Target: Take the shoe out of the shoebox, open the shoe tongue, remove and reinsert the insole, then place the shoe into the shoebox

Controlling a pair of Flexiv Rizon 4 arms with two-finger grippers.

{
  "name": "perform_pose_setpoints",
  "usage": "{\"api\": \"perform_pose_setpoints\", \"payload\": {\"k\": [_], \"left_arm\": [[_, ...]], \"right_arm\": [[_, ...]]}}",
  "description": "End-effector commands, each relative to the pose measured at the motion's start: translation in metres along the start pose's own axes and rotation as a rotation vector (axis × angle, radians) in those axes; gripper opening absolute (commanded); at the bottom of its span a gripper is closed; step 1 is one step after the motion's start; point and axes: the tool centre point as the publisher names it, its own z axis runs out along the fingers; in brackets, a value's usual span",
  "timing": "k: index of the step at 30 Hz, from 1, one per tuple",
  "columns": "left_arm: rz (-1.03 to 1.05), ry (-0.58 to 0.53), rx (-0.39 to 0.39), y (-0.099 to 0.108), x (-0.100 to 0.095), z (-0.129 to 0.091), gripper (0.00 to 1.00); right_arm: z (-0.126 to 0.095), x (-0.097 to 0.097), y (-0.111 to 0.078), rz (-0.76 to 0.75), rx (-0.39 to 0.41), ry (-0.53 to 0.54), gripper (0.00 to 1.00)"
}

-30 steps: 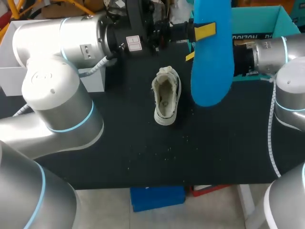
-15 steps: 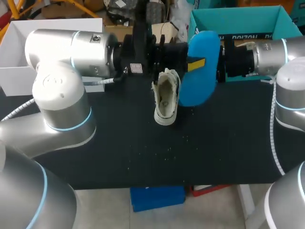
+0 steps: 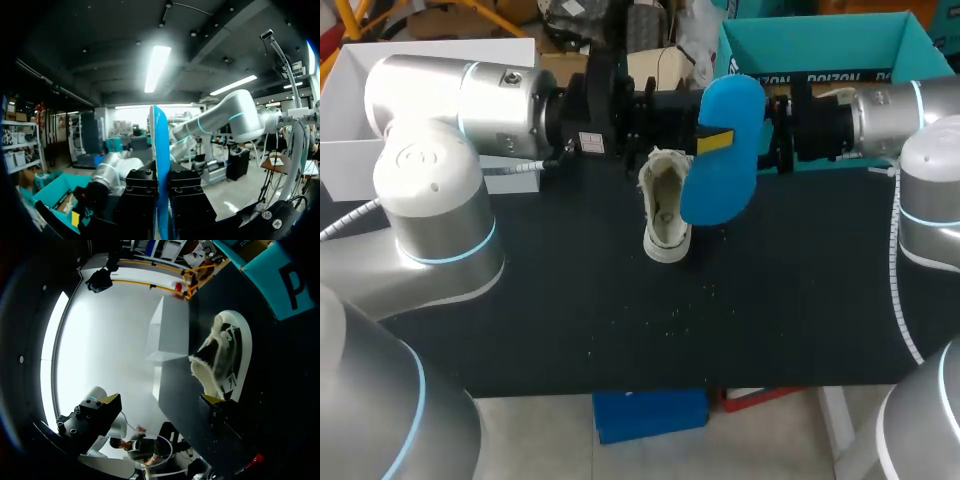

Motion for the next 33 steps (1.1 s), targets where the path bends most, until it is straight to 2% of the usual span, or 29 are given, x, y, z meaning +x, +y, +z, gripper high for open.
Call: {"api": "perform_pose_setpoints", "payload": {"k": [1, 6, 7, 8, 11, 13, 14, 16, 17, 18, 24, 25, 27, 33], "left_arm": [[0.002, -0.003, 0.002, 0.001, 0.001, 0.001, 0.0], [0.002, -0.003, 0.002, 0.001, 0.001, 0.001, 0.0], [0.09, 0.023, 0.002, 0.002, 0.01, 0.005, 0.0], [0.162, 0.036, -0.02, 0.007, 0.018, 0.008, 0.0], [0.321, 0.074, -0.008, 0.029, 0.03, 0.008, 0.0], [0.418, 0.117, 0.034, 0.044, 0.033, 0.002, 0.0], [0.438, 0.1, 0.009, 0.054, 0.033, 0.0, 0.0], [0.499, 0.109, 0.041, 0.073, 0.03, -0.008, 0.0], [0.528, 0.075, 0.014, 0.083, 0.026, -0.012, 0.0], [0.562, 0.09, 0.046, 0.093, 0.025, -0.016, 0.0], [0.748, 0.003, -0.046, 0.149, 0.011, -0.039, 0.0], [0.762, -0.022, -0.089, 0.158, 0.009, -0.042, 0.0], [0.74, -0.022, -0.117, 0.175, 0.005, -0.047, 0.0], [0.74, -0.022, -0.117, 0.175, 0.005, -0.047, 0.0]], "right_arm": [[0.002, 0.0, 0.0, 0.0, -0.002, 0.0, 1.0], [0.002, 0.0, 0.0, 0.0, -0.002, 0.0, 1.0], [0.002, 0.0, 0.0, 0.0, -0.002, 0.0, 1.0], [0.002, 0.0, 0.0, 0.0, -0.002, 0.0, 1.0], [0.002, 0.0, 0.0, 0.0, -0.002, 0.0, 1.0], [0.002, 0.0, 0.0, 0.0, -0.002, 0.0, 1.0], [0.002, 0.0, 0.0, 0.0, -0.002, 0.0, 1.0], [0.002, 0.0, 0.0, 0.0, -0.002, 0.0, 1.0], [0.002, 0.0, 0.0, 0.0, -0.002, 0.0, 1.0], [0.002, 0.0, 0.0, 0.0, -0.002, 0.0, 1.0], [0.002, 0.0, 0.0, 0.0, -0.002, 0.0, 1.0], [0.002, 0.0, 0.0, 0.0, -0.002, 0.0, 1.0], [0.002, 0.0, 0.0, 0.0, -0.002, 0.0, 1.0], [0.002, 0.0, 0.0, 0.0, -0.002, 0.0, 1.0]]}}
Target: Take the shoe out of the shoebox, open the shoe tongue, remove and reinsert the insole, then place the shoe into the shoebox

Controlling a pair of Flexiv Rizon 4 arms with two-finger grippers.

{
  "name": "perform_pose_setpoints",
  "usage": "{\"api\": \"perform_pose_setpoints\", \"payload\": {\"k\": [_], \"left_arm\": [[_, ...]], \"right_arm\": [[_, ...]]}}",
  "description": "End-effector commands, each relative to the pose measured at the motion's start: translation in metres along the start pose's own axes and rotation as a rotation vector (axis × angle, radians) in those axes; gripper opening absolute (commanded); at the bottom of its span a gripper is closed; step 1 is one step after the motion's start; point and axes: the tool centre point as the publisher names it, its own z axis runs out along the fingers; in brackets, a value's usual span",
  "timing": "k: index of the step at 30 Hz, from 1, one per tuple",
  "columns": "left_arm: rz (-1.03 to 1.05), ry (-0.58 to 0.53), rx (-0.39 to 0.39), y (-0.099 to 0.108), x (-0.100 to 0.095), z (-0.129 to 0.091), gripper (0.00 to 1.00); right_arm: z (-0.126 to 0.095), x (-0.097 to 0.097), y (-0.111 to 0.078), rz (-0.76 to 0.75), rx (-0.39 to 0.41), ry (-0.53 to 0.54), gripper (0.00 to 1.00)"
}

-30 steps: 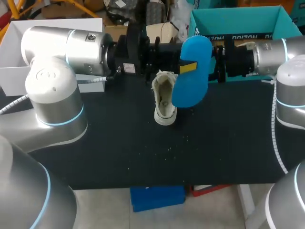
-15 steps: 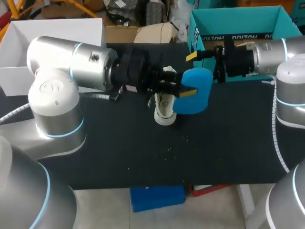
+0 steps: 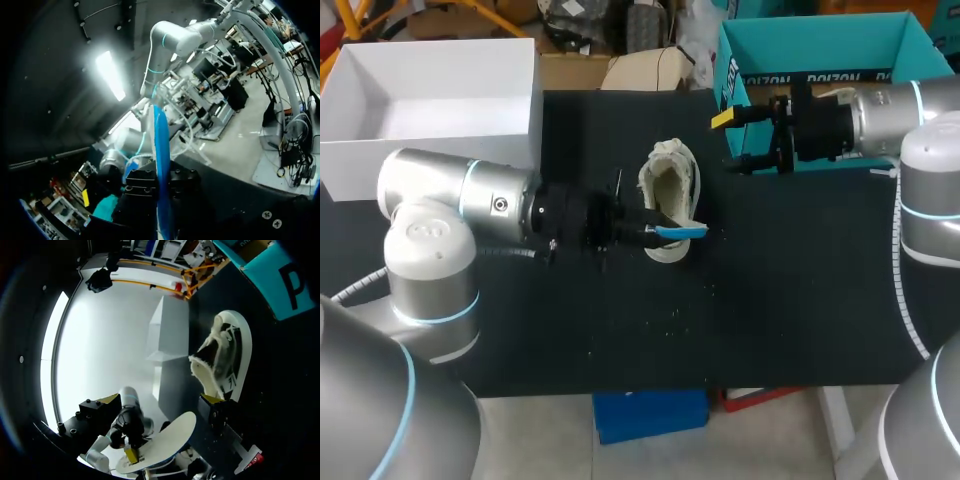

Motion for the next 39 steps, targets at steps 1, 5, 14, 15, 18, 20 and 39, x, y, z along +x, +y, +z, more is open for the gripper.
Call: {"api": "perform_pose_setpoints", "payload": {"k": [1, 5, 14, 15, 18, 20, 39], "left_arm": [[0.003, -0.019, -0.029, -0.011, 0.004, 0.003, 0.0], [0.003, -0.019, -0.029, -0.011, 0.004, 0.003, 0.0], [0.003, -0.019, -0.029, -0.011, 0.004, 0.003, 0.0], [0.096, -0.049, -0.032, -0.019, 0.008, 0.005, 0.0], [0.343, -0.063, 0.018, -0.037, 0.028, 0.012, 0.0], [0.454, -0.058, 0.033, -0.037, 0.04, 0.012, 0.0], [1.002, 0.111, -0.067, 0.028, 0.047, -0.008, 0.0]], "right_arm": [[0.002, -0.001, 0.0, -0.001, -0.002, 0.001, 1.0], [0.002, -0.001, 0.0, -0.001, -0.002, 0.001, 1.0], [0.002, -0.001, 0.0, -0.001, -0.002, 0.001, 1.0], [0.002, -0.001, 0.0, -0.001, -0.002, 0.001, 1.0], [0.002, -0.001, 0.0, -0.001, -0.002, 0.001, 1.0], [0.002, -0.001, 0.0, -0.001, -0.002, 0.001, 1.0], [0.002, -0.001, 0.0, -0.001, -0.002, 0.001, 1.0]]}}
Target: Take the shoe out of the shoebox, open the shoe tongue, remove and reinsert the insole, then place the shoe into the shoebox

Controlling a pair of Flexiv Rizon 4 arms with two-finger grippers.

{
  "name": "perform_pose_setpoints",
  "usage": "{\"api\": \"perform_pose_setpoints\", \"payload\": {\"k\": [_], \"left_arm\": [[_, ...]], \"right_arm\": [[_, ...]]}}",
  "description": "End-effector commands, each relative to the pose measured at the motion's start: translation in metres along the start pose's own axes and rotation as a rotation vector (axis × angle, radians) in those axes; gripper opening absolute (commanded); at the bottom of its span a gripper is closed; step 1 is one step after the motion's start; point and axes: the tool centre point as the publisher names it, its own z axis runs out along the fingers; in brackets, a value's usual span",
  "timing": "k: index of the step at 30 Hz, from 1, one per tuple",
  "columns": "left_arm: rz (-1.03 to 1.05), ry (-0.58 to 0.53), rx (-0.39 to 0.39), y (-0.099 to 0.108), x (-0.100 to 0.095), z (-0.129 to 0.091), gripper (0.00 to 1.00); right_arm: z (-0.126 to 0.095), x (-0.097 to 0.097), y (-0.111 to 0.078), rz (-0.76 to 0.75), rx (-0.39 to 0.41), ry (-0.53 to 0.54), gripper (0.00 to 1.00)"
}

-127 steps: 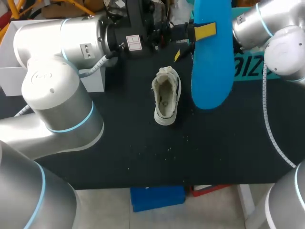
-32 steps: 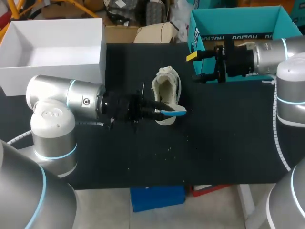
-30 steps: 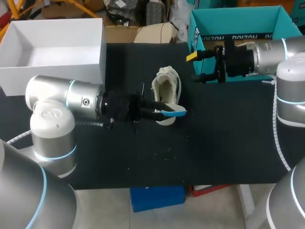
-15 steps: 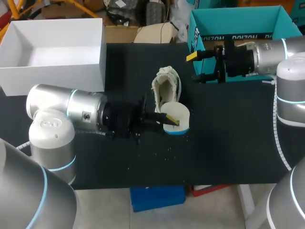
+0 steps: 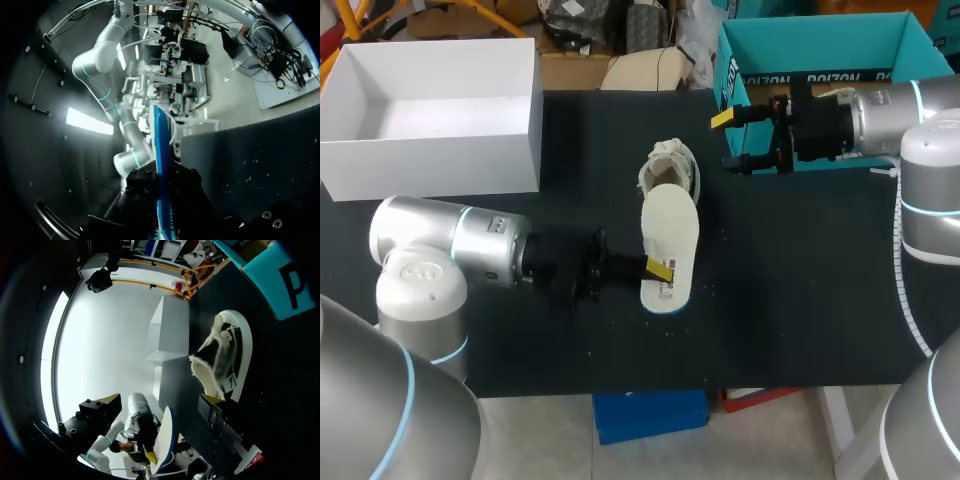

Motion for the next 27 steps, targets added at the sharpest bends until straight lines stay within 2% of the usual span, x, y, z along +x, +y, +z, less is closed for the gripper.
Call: {"api": "perform_pose_setpoints", "payload": {"k": [1, 9, 17, 21, 27], "left_arm": [[0.289, 0.104, -0.018, 0.02, 0.002, 0.001, 0.0], [0.338, 0.099, -0.001, 0.056, 0.014, -0.01, 0.0], [0.281, 0.005, 0.012, 0.102, 0.033, -0.019, 0.0], [0.287, -0.004, 0.025, 0.119, 0.034, -0.018, 0.0], [0.284, -0.018, 0.03, 0.14, 0.023, -0.014, 0.0]], "right_arm": [[0.002, -0.001, 0.0, 0.0, -0.003, 0.0, 1.0], [0.002, -0.001, 0.0, 0.0, -0.003, 0.0, 1.0], [0.002, -0.001, 0.0, 0.0, -0.003, 0.0, 1.0], [0.002, -0.001, 0.0, 0.0, -0.003, 0.0, 1.0], [0.002, -0.001, 0.0, 0.0, -0.003, 0.0, 1.0]]}}
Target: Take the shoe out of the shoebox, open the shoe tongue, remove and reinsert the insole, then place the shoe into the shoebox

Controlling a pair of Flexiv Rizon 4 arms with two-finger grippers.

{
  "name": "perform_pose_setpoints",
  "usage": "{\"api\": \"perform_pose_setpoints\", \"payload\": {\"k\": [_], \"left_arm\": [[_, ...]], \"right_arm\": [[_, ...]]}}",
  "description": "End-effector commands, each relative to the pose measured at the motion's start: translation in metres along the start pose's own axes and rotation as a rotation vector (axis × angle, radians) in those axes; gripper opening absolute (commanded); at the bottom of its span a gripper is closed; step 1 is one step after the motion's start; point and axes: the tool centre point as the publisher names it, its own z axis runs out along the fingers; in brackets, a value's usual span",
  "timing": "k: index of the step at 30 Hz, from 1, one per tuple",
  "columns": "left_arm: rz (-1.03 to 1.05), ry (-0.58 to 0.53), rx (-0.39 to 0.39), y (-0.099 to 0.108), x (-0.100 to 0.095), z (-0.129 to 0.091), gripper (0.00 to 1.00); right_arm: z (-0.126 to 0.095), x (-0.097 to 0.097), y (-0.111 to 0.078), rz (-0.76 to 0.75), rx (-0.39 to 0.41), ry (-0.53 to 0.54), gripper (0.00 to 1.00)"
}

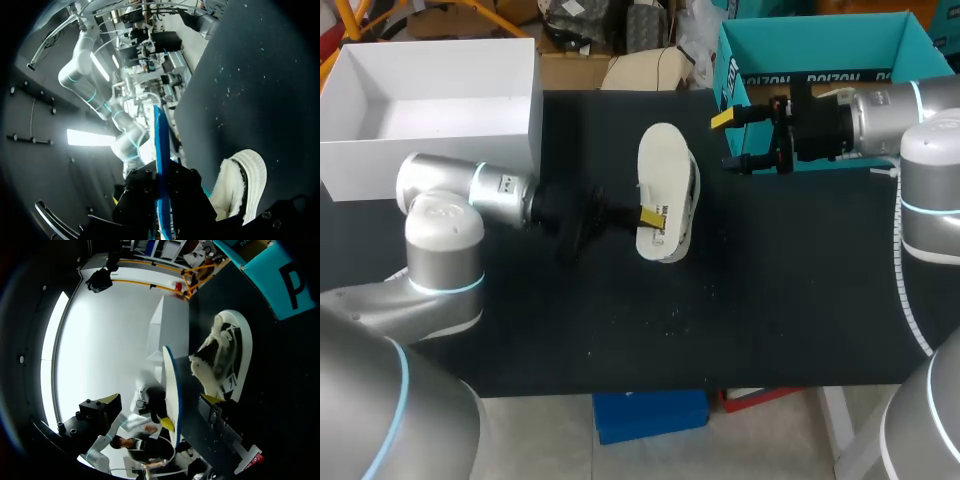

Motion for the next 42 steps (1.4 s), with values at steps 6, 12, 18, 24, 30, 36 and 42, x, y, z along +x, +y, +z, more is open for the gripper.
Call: {"api": "perform_pose_setpoints", "payload": {"k": [6, 12, 18, 24, 30, 36, 42], "left_arm": [[-0.051, -0.042, 0.01, 0.027, -0.003, 0.011, 0.0], [-0.063, -0.046, 0.003, 0.025, -0.011, 0.014, 0.0], [-0.07, -0.043, 0.008, 0.023, -0.012, 0.014, 0.0], [-0.07, -0.043, 0.008, 0.023, -0.012, 0.014, 0.0], [-0.07, -0.043, 0.008, 0.023, -0.012, 0.014, 0.0], [-0.07, -0.043, 0.008, 0.023, -0.012, 0.014, 0.0], [-0.07, -0.043, 0.008, 0.023, -0.012, 0.014, 0.0]], "right_arm": [[0.002, 0.0, 0.0, 0.0, -0.003, -0.001, 1.0], [0.002, 0.0, 0.0, 0.0, -0.003, -0.001, 1.0], [0.002, 0.0, 0.0, 0.0, -0.003, -0.001, 1.0], [0.014, -0.008, -0.001, -0.04, 0.007, 0.029, 1.0], [0.029, -0.022, -0.015, -0.058, 0.008, 0.047, 1.0], [0.045, -0.03, -0.024, -0.053, -0.006, 0.063, 0.85], [0.055, -0.029, -0.022, -0.057, -0.013, 0.062, 0.58]]}}
